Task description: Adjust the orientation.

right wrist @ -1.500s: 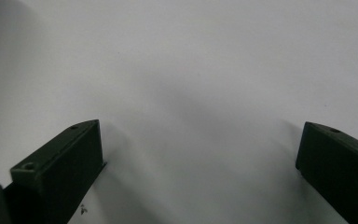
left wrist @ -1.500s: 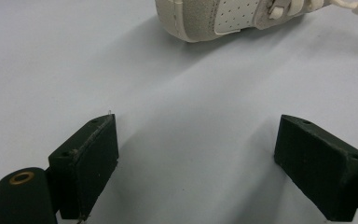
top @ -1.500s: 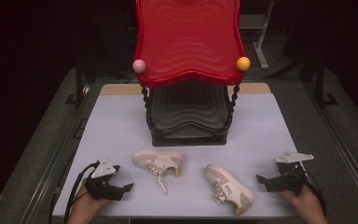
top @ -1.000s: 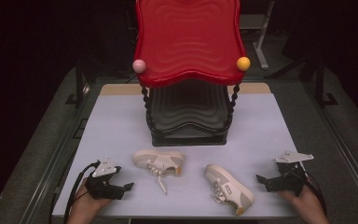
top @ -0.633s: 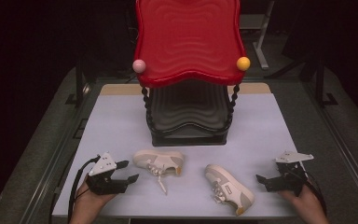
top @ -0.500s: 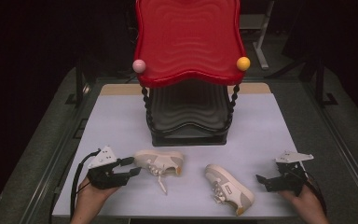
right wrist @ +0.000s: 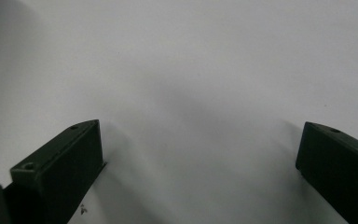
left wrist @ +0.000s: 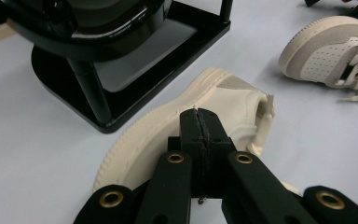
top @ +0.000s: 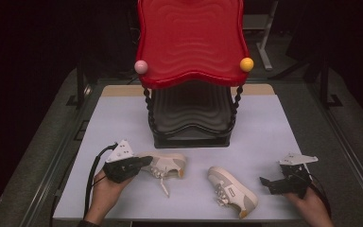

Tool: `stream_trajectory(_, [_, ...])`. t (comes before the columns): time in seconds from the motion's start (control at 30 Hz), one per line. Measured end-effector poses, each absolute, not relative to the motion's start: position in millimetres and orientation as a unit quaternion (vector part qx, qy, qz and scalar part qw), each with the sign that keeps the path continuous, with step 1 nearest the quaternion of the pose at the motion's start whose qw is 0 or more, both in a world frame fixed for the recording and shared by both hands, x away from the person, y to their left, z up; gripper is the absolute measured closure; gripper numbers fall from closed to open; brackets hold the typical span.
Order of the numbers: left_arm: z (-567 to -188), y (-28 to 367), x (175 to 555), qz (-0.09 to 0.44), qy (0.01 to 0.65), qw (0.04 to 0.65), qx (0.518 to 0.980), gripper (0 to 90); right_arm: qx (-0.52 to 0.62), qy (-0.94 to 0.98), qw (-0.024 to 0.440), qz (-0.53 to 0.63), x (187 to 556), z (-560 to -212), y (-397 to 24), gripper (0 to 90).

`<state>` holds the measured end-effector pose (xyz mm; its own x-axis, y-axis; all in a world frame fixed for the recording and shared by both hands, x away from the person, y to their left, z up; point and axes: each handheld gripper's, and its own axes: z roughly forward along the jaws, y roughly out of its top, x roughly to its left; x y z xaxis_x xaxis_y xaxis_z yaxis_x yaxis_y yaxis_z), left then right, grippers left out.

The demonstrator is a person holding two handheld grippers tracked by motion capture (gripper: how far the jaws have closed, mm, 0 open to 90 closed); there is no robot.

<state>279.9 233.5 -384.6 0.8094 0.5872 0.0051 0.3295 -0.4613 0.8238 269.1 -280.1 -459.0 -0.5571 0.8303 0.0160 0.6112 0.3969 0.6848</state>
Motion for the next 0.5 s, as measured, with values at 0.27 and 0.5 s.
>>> stream_trajectory(0.27, [-391.5,228.0,291.9,0.14,0.275,0.432,0.848,90.0,0.44,0.819,0.167,0.329,269.1,-459.1,-280.1,0.0])
stream_trajectory(0.5, [-389.7,228.4,305.9,0.14,0.28,0.433,0.845,90.0,0.44,0.819,0.167,0.329,269.1,-459.1,-280.0,0.0])
